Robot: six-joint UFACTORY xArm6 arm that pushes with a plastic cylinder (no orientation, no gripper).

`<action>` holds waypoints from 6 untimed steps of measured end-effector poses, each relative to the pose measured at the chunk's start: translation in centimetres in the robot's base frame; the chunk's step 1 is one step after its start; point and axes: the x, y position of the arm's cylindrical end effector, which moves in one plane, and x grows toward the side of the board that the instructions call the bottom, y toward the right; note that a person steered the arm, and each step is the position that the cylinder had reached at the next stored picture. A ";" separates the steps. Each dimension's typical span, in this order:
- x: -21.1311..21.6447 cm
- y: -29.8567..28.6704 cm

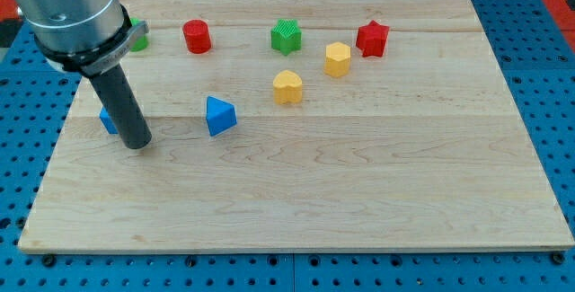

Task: Move the cube parallel to the left of the heart

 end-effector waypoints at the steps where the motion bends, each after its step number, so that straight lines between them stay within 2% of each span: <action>1: 0.9 -5.9; 2: -1.9 -5.8; 3: -4.6 -2.7; 5: -6.2 1.1; 6: -8.5 -1.7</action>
